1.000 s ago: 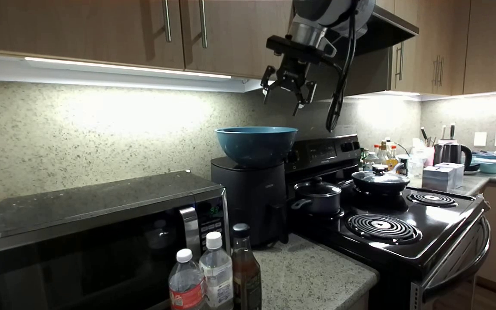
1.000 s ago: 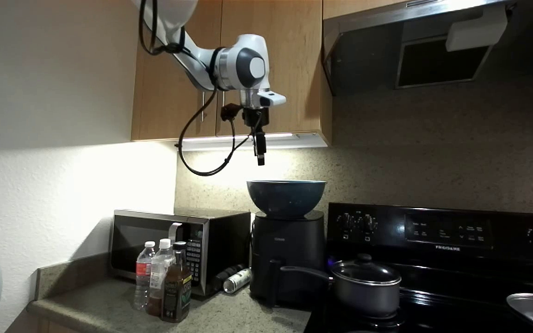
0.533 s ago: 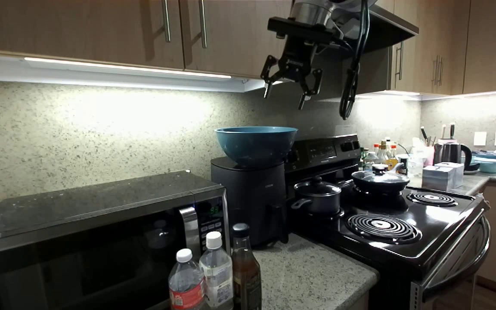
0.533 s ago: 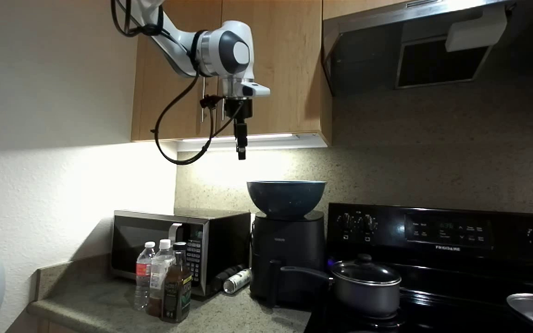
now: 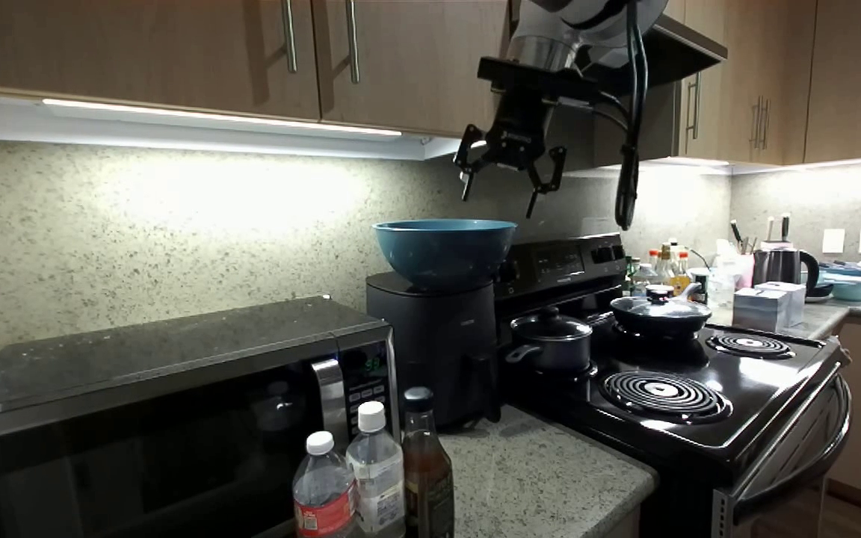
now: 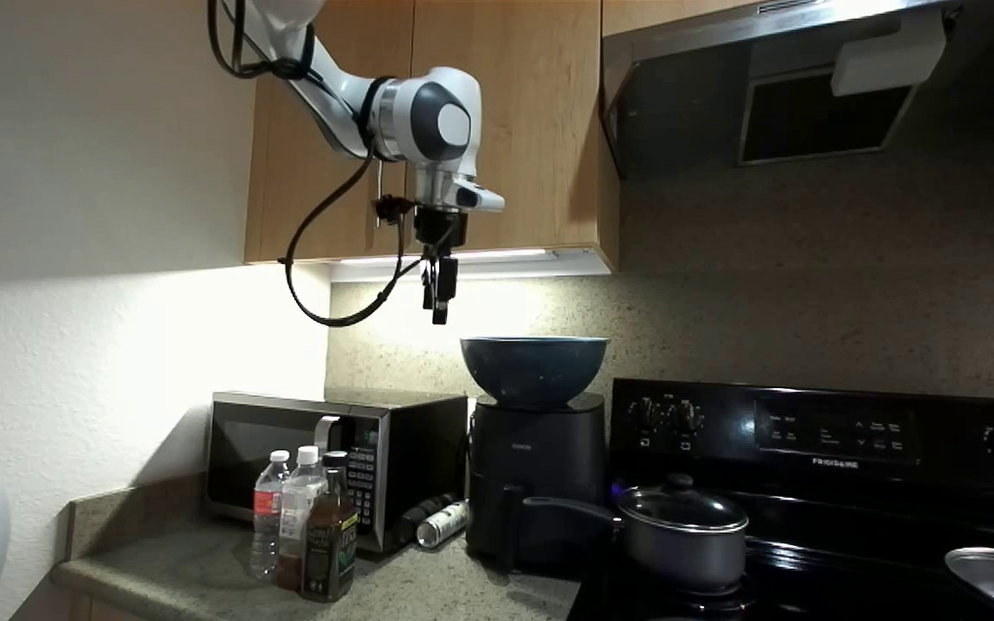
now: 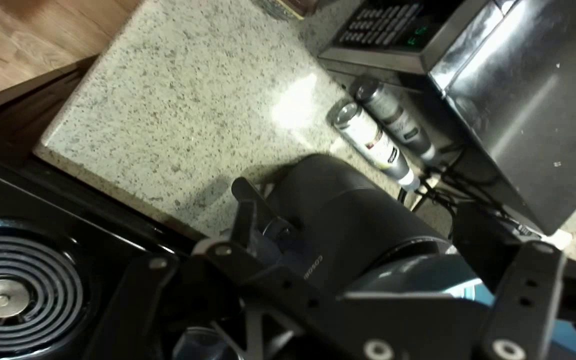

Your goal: Remove the blue bowl from the top of the microwave and place it on top of the air fryer

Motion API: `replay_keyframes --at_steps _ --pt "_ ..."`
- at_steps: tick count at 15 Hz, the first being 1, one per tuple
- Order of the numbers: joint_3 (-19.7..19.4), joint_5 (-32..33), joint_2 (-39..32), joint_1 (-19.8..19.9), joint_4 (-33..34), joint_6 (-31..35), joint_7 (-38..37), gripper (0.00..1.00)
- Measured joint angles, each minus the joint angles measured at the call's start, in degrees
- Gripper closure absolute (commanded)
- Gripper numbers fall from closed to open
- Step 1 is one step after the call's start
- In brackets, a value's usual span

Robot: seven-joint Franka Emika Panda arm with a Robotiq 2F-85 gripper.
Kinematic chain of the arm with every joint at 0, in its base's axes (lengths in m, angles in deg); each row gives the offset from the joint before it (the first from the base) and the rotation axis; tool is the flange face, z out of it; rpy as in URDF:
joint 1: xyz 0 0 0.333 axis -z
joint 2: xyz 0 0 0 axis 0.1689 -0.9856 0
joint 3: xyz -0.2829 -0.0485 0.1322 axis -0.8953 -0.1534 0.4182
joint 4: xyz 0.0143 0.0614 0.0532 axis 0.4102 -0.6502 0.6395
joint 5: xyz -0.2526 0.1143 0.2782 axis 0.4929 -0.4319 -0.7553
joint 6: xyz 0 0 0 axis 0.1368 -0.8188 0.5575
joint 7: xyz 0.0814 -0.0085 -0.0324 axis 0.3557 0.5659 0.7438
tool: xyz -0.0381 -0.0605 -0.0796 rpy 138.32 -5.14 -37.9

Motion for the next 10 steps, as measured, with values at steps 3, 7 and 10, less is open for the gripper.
replay_keyframes --at_steps 3,7,10 --pt "-1.56 -2.94 -0.16 0.43 -4.12 -1.05 8.51 0.0" --pt "-2.19 -0.78 -0.01 2.38 -8.02 -0.91 9.69 0.0" --pt "-2.21 1.63 0.72 3.34 -10.21 4.22 8.58 0.0"
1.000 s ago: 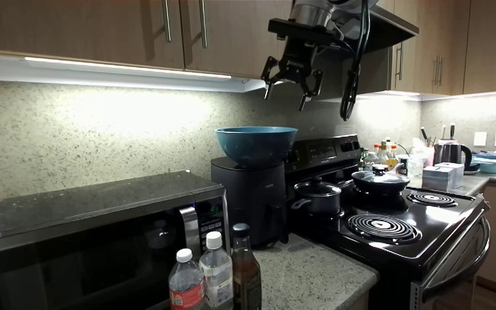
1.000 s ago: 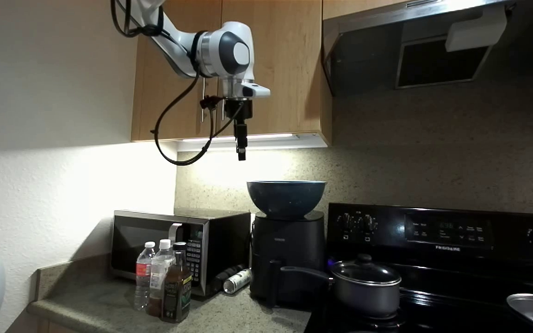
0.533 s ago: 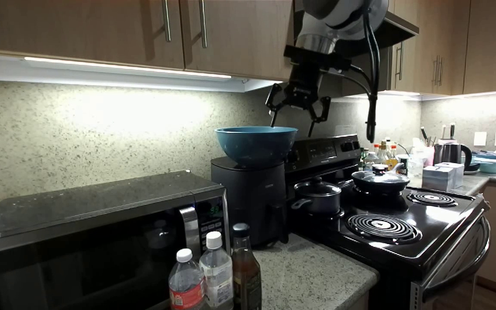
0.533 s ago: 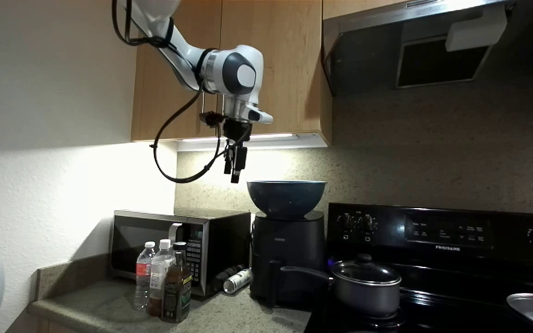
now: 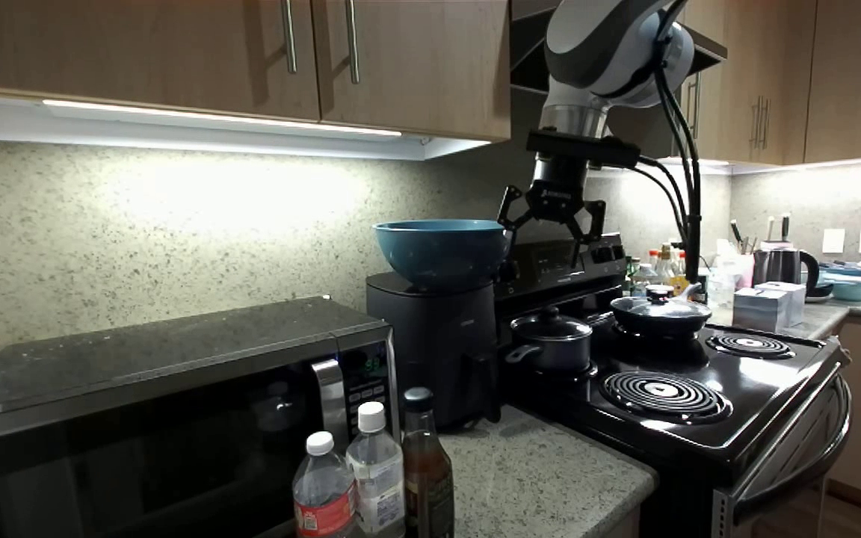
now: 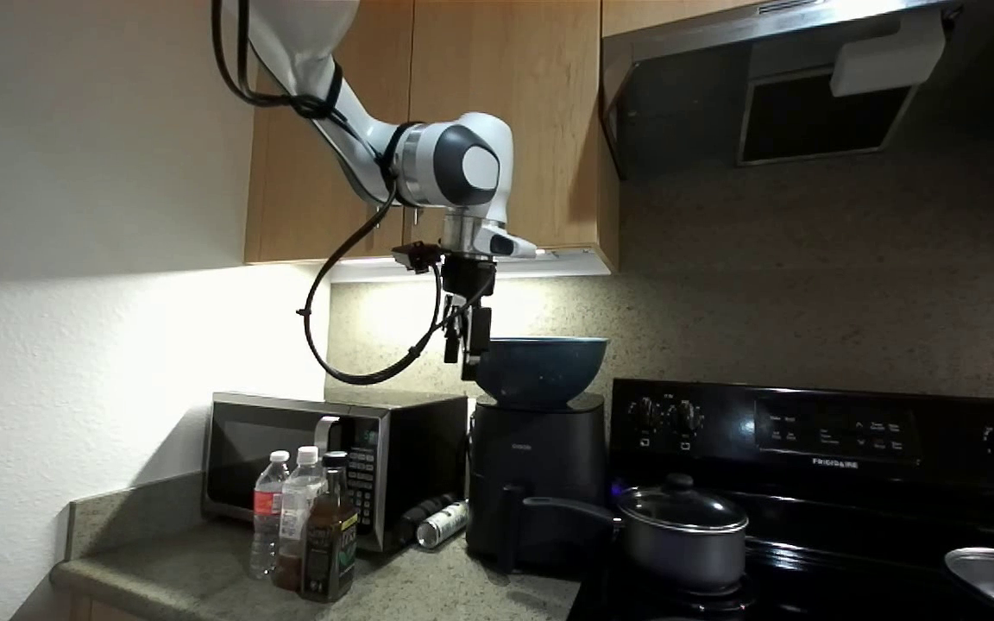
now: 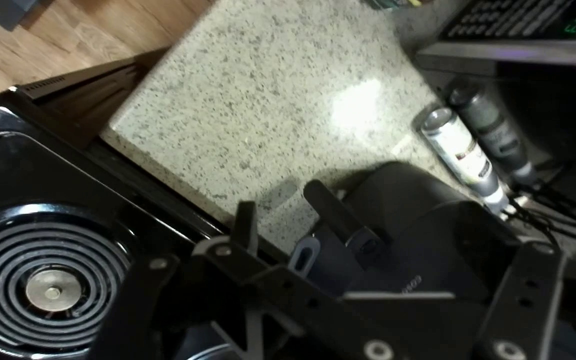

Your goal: Remove the blue bowl from the top of the microwave and place it on top of the air fryer

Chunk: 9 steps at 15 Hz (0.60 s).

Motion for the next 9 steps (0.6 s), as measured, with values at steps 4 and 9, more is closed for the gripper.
replay_keyframes --at_steps 4,9 --pt "0.01 0.47 0.19 0.95 -2.64 14.16 -4.26 0.0" --pt "0.0 1.28 -0.81 1.69 -4.38 21.85 -8.78 0.0"
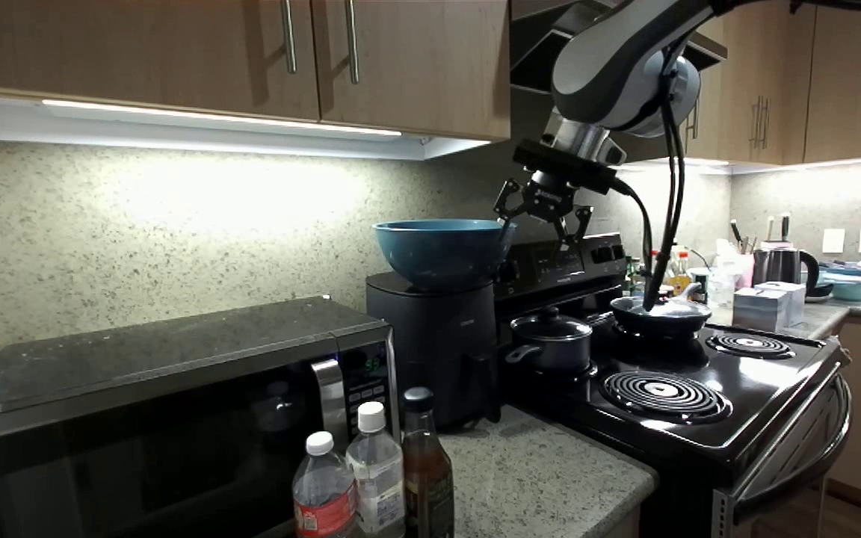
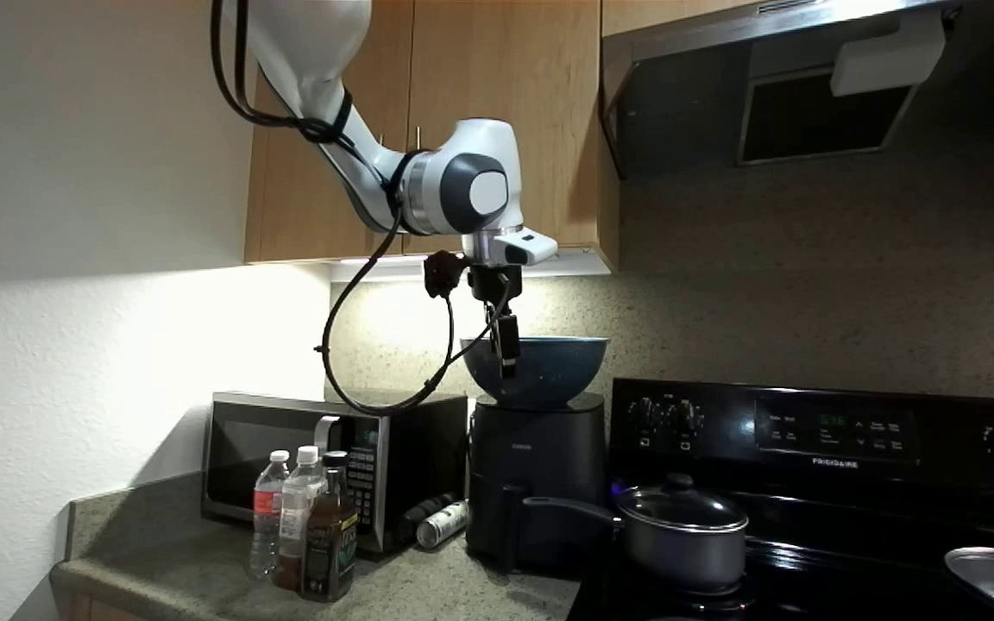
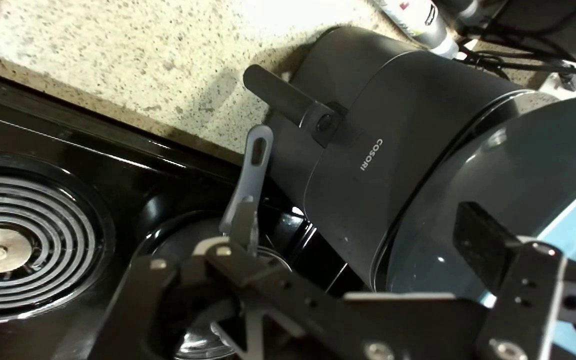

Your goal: Remove the blue bowl from the top of the microwave and place it on top of the air fryer

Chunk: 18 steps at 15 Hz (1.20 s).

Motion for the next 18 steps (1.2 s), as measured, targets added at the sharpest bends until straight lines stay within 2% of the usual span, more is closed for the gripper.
replay_keyframes --at_steps 3,8,18 --pt "-0.02 0.62 -0.35 0.35 -0.65 2.8 -2.23 0.0" --pt "-0.02 5.35 -1.64 1.26 -1.36 8.67 -9.04 0.0" --pt "-0.74 5.55 -3.45 1.61 -1.35 12.27 -11.38 0.0"
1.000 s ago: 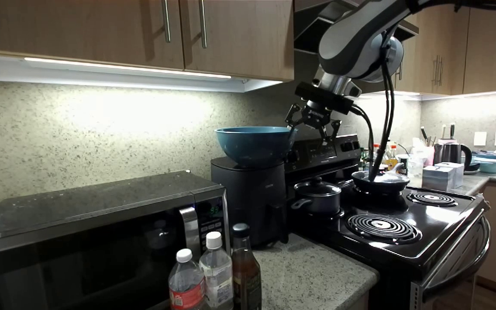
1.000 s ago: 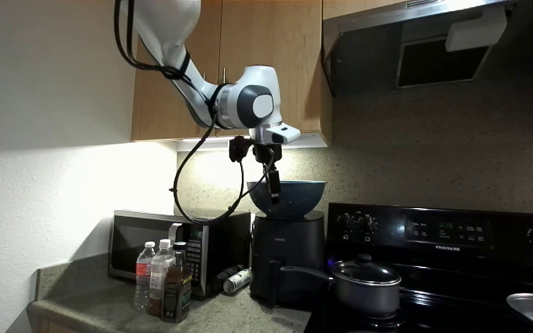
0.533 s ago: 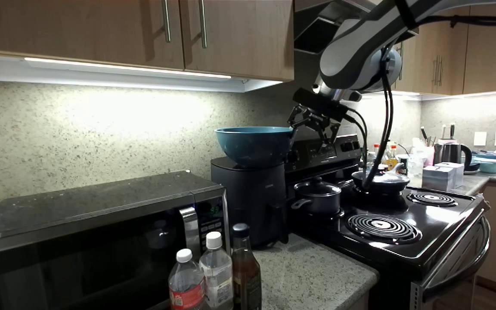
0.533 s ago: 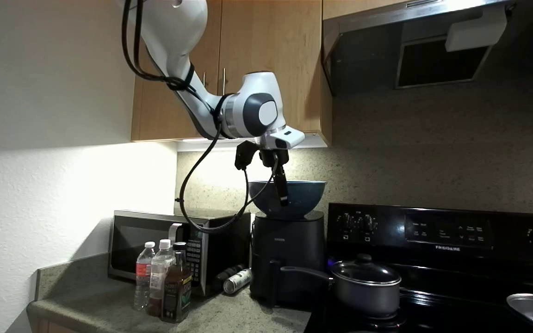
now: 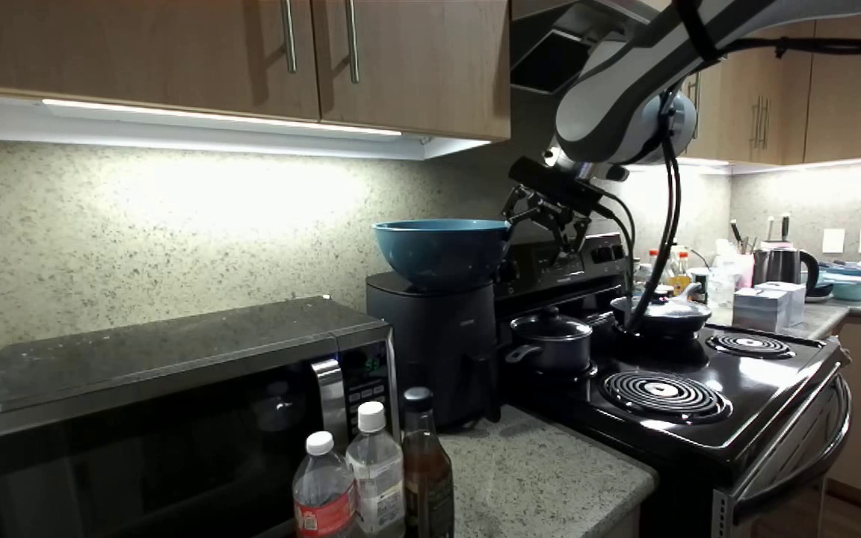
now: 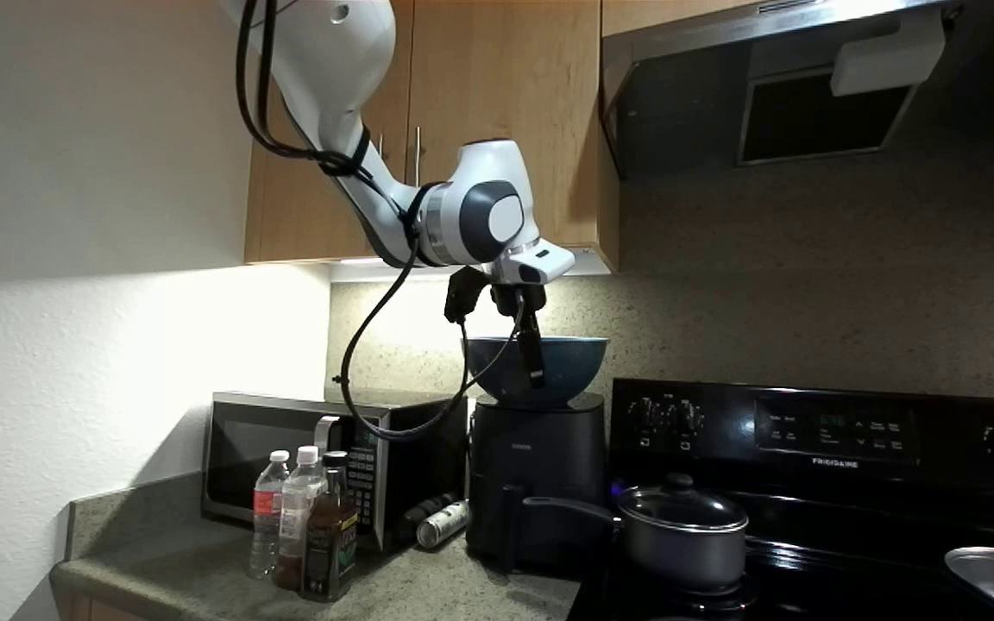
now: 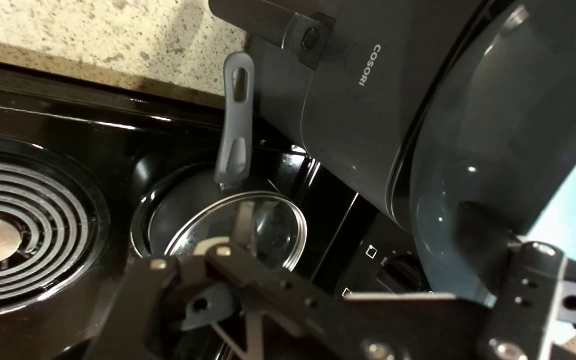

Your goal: Remove the blue bowl from the top of the microwave and place it on top of the air fryer

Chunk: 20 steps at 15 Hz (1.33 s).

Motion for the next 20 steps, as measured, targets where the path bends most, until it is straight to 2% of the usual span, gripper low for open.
replay_keyframes --at_steps 4,20 --pt "-0.33 1.33 -0.59 0.12 0.37 1.32 -2.77 0.0" --pt "0.49 1.19 -0.65 -1.4 0.44 1.17 -3.41 0.0"
